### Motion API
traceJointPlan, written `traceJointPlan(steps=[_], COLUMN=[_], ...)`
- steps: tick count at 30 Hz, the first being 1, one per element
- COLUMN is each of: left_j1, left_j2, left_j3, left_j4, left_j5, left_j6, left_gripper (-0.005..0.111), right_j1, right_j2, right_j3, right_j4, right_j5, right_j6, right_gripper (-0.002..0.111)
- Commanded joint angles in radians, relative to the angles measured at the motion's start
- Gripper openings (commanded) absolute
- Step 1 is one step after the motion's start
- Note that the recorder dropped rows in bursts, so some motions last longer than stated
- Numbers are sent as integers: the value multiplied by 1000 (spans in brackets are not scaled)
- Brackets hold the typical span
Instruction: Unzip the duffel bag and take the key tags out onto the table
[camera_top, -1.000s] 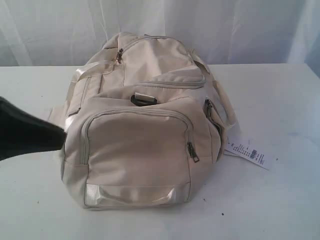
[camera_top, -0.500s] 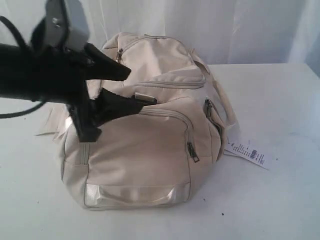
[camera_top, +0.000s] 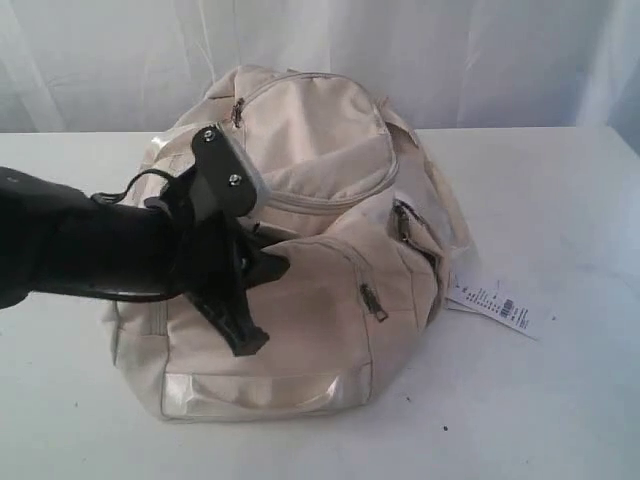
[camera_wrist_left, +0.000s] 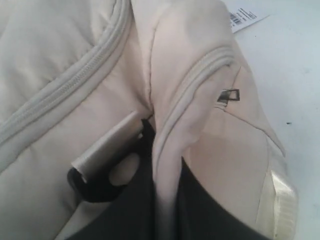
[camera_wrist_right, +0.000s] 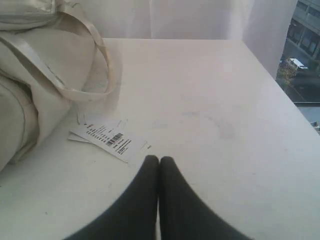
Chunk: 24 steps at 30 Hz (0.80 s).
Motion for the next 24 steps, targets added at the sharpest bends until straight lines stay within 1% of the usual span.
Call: traceJointPlan(steps=[1,3,4,5,6,7,8,10,13,14,16,18,19,20,22,24], left_j1=[0,0,0,0,0,0,0,0,-1,-1,-1,-1,-1,-1,-1,-1], left_j2=[-142,-214,-249,-272,-297,-307,-333,-369,-438,-459,-512,-566,-577,-598,-623,-632], left_j3=[152,226,249,257,257,254,247,245,252,263,307,386,403,426,435,435], left_j4=[-10,-23,-66,-138,-293,-327,-327,-327,-327,-327,-327,-327,-327,-327,-327,-327], left_j5=[-106,-201,-265,-350,-468,-565,-711,-781,-803,-793,-703,-495,-443,-359,-275,-241], left_j6=[-13,44,99,203,373,373,373,373,373,373,371,336,336,336,328,288], left_gripper=[0,0,0,0,0,0,0,0,0,0,0,0,0,0,0,0], right_j1=[2,2,2,2,2,2,2,2,2,2,2,2,2,2,2,2], right_j2=[-4,-4,-4,-4,-4,-4,-4,-4,-4,-4,-4,-4,-4,-4,-4,-4], right_j3=[2,2,2,2,2,2,2,2,2,2,2,2,2,2,2,2], right_j4=[-7,-7,-7,-7,-7,-7,-7,-7,-7,-7,-7,-7,-7,-7,-9,-14], right_j5=[-3,-3,-3,-3,-3,-3,-3,-3,-3,-3,-3,-3,-3,-3,-6,-32], right_j6=[4,4,4,4,4,4,4,4,4,4,8,23,23,23,23,23], right_gripper=[0,0,0,0,0,0,0,0,0,0,0,0,0,0,0,0])
